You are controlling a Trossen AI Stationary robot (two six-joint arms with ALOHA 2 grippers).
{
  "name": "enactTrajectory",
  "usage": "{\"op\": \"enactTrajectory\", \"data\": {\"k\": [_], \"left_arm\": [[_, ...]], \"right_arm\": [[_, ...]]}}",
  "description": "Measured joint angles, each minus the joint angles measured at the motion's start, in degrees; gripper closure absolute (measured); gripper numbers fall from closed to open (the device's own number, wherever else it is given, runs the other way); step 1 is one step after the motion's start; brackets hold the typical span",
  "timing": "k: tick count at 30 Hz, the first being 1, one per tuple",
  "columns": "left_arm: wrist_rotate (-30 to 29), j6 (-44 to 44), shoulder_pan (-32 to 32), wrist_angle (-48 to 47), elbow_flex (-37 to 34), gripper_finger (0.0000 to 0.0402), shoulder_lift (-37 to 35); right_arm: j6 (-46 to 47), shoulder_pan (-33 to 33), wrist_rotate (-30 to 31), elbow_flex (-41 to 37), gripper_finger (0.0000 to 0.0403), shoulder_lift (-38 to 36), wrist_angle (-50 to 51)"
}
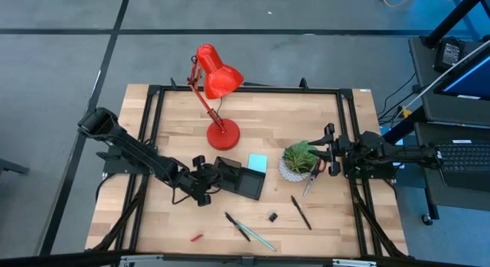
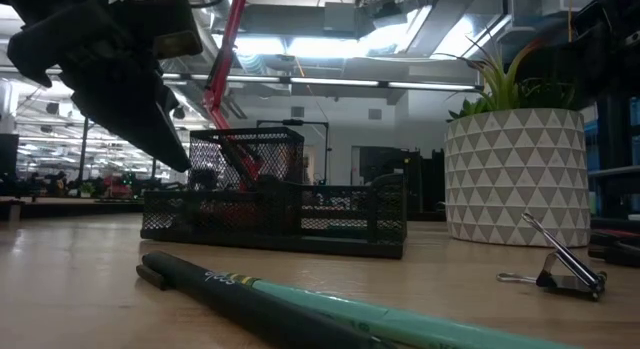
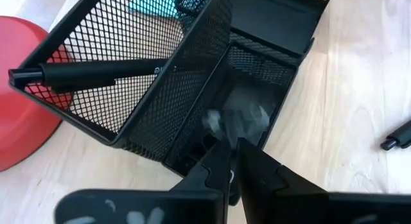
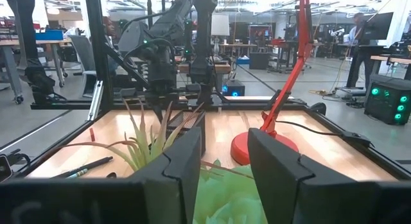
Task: Pick and place office supplies into organizer
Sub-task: Put the left black binder clip into the black desk organizer, then put the red eraser into the black desk organizer
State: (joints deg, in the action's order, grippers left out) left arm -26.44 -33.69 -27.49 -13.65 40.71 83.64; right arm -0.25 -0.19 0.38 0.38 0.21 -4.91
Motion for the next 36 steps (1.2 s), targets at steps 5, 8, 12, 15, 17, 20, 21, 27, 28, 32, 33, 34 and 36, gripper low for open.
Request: {"op": "enactTrajectory", "data": {"k": [5,8,12,15,17,20,21,27,28,32,33,34,36], "left_arm": [[-0.1,0.0,0.0,0.1,0.0,0.0363,0.0],[-0.1,0.0,0.0,0.0,0.0,0.0351,-0.4],[0.8,0.0,-0.3,0.2,0.0,0.0332,-2.4],[3.9,-1.2,-1.0,0.2,0.0,0.0319,-3.9],[7.2,-3.6,-1.4,0.3,0.0,0.0311,-4.8],[11.8,-5.4,-2.5,4.3,0.0,0.03,-5.2],[12.5,-4.6,-3.1,7.4,0.0,0.0297,-5.2],[9.5,2.8,-6.8,20.5,0.5,0.029,-3.3],[8.7,2.8,-7.4,19.2,1.3,0.029,-2.8],[6.6,1.0,-9.6,7.2,7.6,0.029,0.2],[6.5,0.0,-10.2,3.1,9.8,0.029,1.3],[6.5,-1.2,-10.7,-1.2,12.3,0.029,2.5],[6.6,-5.3,-11.8,-10.2,17.4,0.0291,5.5]], "right_arm": [[0.0,0.0,0.0,0.0,0.0271,0.0,0.0],[0.0,0.0,0.0,0.0,0.0271,0.0,0.0],[0.0,0.0,0.0,0.0,0.0271,0.0,0.0],[0.1,0.0,0.0,0.0,0.0271,0.0,0.1],[0.2,0.0,0.0,0.0,0.0271,0.0,0.1],[0.1,0.0,0.0,0.0,0.0271,0.0,0.1],[0.1,0.0,0.0,0.0,0.0271,0.0,0.1],[0.2,0.0,0.0,0.0,0.0271,0.0,-0.2],[0.2,0.0,0.0,0.0,0.0271,0.0,-0.5],[0.8,0.0,0.0,0.0,0.0271,0.0,-1.3],[1.4,0.0,0.0,0.0,0.0271,0.0,-1.6],[1.7,0.0,0.0,0.0,0.0271,0.0,-1.7],[2.8,0.0,0.0,0.0,0.0271,0.0,-1.7]]}}
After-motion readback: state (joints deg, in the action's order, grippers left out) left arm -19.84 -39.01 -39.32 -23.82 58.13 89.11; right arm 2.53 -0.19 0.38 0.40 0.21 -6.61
